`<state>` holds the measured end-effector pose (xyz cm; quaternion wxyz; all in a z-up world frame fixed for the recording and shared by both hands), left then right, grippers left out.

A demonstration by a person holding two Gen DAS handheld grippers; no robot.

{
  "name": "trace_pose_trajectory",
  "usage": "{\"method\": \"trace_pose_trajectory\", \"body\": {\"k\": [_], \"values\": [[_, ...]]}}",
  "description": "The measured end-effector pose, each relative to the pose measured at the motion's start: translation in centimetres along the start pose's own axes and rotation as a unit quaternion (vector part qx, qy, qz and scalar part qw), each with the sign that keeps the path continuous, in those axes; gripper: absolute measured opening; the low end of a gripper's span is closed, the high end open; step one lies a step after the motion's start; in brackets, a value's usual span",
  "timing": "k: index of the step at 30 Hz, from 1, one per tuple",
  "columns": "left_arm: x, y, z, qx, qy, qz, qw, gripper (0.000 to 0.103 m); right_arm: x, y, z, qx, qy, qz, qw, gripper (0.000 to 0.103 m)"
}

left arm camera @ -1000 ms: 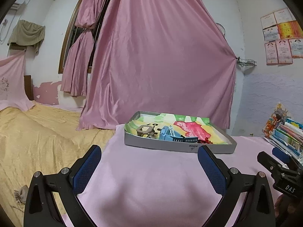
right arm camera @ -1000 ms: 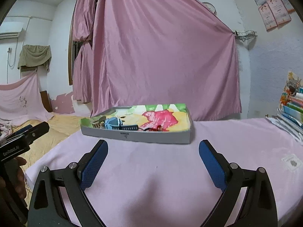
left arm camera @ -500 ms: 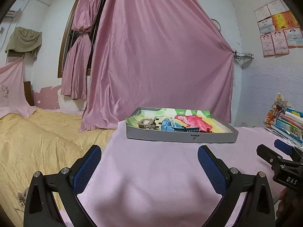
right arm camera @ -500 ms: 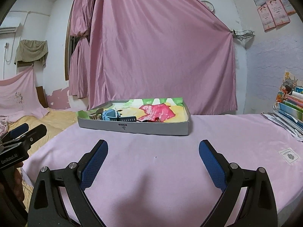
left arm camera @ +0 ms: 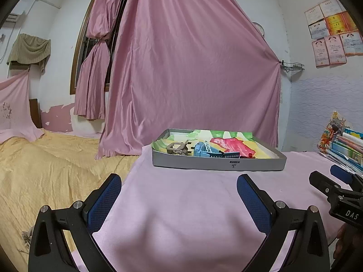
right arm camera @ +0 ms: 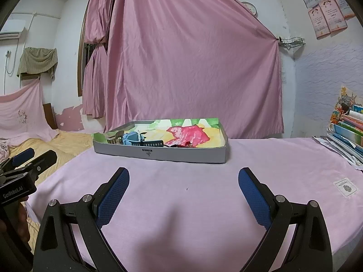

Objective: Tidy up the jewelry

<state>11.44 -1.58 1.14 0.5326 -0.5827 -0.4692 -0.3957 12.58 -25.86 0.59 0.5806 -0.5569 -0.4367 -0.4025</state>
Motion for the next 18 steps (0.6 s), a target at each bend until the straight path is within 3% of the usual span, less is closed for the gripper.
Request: {"method": "trace_pose_trajectory", "body": {"k": [18], "values": [[0.0,-0.02,0.0,0.001,0.0,0.0,1.0,0.102,0.15,-0.12,0.03,0.0,0.0,0.001,1.0,0.095]]}}
Point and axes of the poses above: each gripper's, at about its wrist camera, not at the fingertips, and y roughly the way its jaws point, z to its left, x to its top, the point moved 5 cm from there along y, roughly the way its jaws point, and after that the axes turned 3 degrees about -y, right-handed, at the moved point
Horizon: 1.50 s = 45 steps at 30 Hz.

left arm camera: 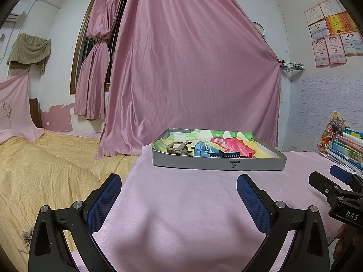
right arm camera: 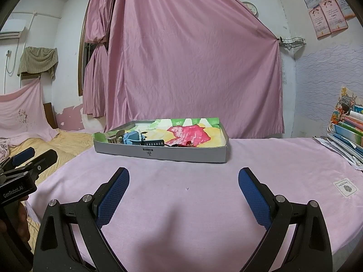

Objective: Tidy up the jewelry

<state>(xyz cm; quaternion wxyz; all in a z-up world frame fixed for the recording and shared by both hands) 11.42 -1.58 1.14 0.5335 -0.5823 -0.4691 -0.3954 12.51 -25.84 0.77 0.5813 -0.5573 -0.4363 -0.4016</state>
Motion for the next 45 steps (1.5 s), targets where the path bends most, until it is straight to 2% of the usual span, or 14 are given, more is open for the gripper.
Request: {"method": "trace_pose_trajectory", "body": {"k": [45], "values": [[0.02,-0.02,-0.1,-0.001,0.0,0.0,1.0,0.102,-0.34,0.16,0.28,0.002,0.003,0.002,1.0,0.095]]}}
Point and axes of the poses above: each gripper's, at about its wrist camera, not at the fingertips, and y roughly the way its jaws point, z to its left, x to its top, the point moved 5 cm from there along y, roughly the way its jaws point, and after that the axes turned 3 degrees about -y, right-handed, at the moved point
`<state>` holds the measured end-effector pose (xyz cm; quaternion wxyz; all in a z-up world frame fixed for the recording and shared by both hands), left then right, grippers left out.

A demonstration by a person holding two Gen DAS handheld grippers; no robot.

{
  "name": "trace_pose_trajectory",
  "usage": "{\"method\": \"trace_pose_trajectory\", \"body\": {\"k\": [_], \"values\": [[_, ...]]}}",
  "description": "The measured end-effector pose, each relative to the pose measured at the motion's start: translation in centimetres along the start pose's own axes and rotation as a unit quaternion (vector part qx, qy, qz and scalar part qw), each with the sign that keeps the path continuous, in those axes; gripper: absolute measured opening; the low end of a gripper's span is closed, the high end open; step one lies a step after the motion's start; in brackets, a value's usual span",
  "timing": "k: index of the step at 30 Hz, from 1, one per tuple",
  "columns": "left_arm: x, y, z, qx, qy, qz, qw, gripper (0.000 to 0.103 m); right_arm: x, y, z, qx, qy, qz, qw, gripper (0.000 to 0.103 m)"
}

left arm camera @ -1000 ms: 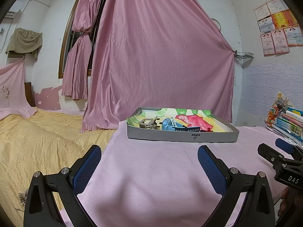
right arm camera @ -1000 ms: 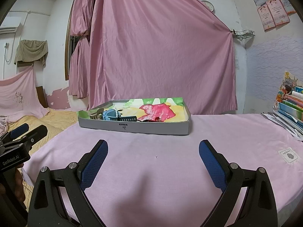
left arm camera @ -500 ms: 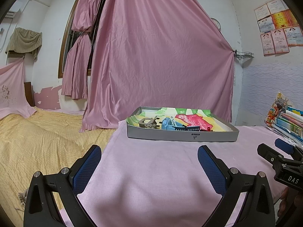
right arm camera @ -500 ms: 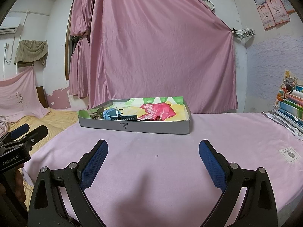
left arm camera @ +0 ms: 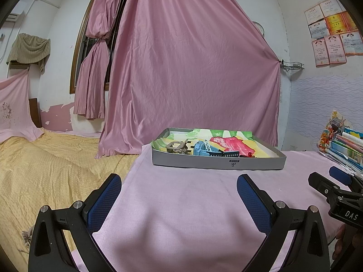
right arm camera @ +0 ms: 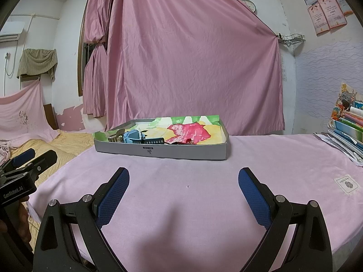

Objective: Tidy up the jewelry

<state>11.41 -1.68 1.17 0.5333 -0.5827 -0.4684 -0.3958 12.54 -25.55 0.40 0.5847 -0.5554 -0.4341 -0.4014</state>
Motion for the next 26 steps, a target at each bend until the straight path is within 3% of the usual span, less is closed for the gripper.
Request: {"method": "trace_pose_trajectory", "body": {"k": [26], "values": [[-0.09,-0.67,-0.43,0.013,0.019,-0.01,0.9997,0.102,-0.32,0.12,0.08,0.001,0.002,0.002,1.0,0.095]]}}
Point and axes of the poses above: each gripper's, at about its wrist camera, not at the fingertips, and y roughly the way its jaws point, z to its left, x to its top, the point moved 5 cm from there along y, roughly the way its jaws point, and after that the axes turned 3 degrees about -y, right-handed, at the moved point
